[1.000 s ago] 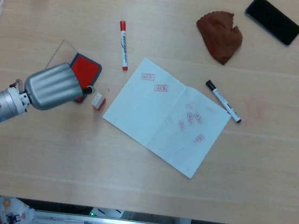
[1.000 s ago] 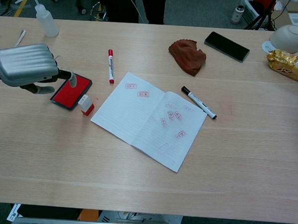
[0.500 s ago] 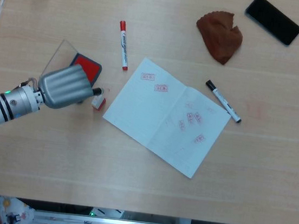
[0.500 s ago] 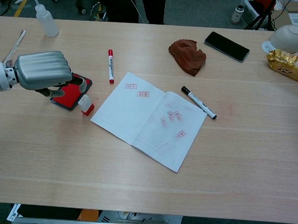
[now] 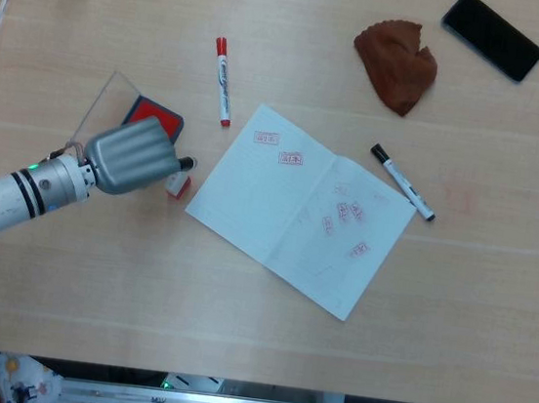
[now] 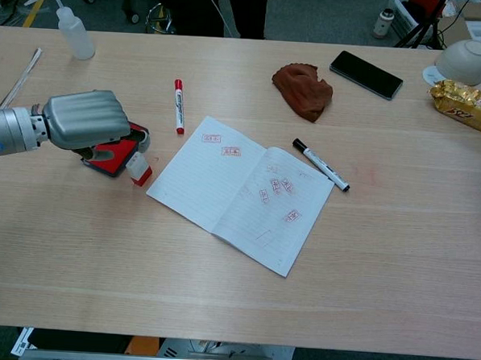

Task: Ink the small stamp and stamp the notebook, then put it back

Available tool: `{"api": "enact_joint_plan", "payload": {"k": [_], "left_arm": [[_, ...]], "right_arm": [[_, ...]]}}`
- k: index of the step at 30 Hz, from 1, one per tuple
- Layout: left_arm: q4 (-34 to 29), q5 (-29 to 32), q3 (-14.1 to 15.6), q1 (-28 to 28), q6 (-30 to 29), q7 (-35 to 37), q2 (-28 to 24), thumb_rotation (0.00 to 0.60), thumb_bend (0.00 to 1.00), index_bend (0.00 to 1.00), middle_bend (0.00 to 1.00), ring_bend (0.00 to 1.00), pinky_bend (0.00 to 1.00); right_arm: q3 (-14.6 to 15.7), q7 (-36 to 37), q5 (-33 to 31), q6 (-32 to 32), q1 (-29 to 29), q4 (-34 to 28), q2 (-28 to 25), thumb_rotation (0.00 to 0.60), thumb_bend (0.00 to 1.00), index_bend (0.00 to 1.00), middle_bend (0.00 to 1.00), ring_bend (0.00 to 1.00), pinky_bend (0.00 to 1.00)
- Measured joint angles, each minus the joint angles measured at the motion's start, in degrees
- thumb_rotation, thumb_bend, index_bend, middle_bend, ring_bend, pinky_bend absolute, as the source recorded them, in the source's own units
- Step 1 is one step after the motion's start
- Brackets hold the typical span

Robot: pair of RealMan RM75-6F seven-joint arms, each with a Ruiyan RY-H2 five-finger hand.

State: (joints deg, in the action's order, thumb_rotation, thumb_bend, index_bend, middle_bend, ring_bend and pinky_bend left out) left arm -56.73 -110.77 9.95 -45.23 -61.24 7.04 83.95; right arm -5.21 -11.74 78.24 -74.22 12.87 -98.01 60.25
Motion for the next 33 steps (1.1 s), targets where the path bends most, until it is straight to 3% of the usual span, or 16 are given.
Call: {"api": "enact_joint_plan", "payload": {"k": [20, 33], "left_arm": [[-1.76, 2.37, 1.31, -1.24, 2.95, -3.22, 0.82, 0.6, 0.27, 0.36, 0.96, 0.94, 1.0], [-5.78, 4.45, 2.86, -0.93, 5.55, -4.38, -1.85, 0.6, 0.27, 0.38, 0.96, 0.94, 1.0]], "right_arm": [[0.26, 1.41, 0.04, -0.72, -0.73, 1.01, -0.02, 0.6, 0.18, 0.06, 0.14, 0.08, 0.18], [0.45, 1.53, 0.51, -1.01, -0.96, 0.95, -0.12, 0.6, 0.18, 0.06, 0.14, 0.08, 0.18]]}}
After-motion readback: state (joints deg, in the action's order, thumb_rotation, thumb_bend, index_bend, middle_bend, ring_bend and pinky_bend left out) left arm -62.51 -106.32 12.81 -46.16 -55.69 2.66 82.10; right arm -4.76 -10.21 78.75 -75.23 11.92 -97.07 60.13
